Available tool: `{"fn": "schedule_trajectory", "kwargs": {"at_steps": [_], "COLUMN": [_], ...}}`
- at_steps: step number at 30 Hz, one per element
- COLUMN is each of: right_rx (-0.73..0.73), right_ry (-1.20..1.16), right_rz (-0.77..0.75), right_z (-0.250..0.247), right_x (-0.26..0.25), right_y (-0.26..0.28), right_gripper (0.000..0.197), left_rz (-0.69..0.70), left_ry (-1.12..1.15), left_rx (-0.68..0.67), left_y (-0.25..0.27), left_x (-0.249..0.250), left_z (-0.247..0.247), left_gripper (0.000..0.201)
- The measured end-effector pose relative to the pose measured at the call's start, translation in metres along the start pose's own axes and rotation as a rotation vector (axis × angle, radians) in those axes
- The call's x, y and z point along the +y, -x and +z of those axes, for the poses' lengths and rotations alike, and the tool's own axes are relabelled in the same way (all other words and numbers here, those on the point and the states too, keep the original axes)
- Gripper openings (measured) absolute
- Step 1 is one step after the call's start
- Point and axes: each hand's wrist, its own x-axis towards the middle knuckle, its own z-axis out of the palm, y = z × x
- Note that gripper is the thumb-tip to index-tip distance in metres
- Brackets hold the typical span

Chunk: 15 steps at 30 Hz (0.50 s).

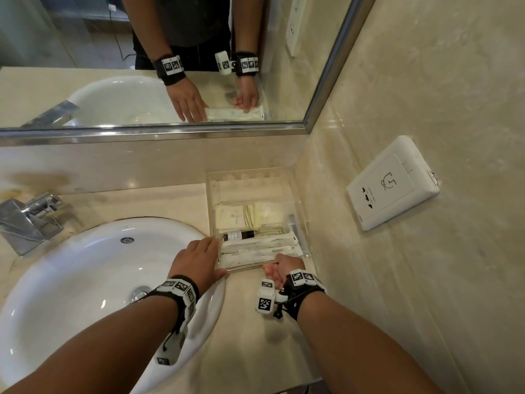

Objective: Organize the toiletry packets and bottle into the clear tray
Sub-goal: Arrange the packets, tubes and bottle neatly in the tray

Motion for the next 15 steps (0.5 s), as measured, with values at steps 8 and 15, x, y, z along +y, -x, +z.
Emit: {"fn": "schedule_trajectory", "kwargs": {"at_steps": [8, 15], "right_rx": [0.013, -0.036], "right_ry": [-0.036, -0.052], "right_rz": [-0.014, -0.015], "right_z": [0.009, 0.012], "right_x": [-0.004, -0.016], "right_y": [0.004, 0.008], "right_gripper": [0.014, 0.019], "left_rz": [-0.052, -0.049], "left_ry": [0.072, 0.101], "left_rx": [-0.037, -0.019], "left_y": [-0.003, -0.007], "left_x": [-0.007, -0.009], "left_z": [0.003, -0.003], "left_gripper": [0.083, 0.074]}}
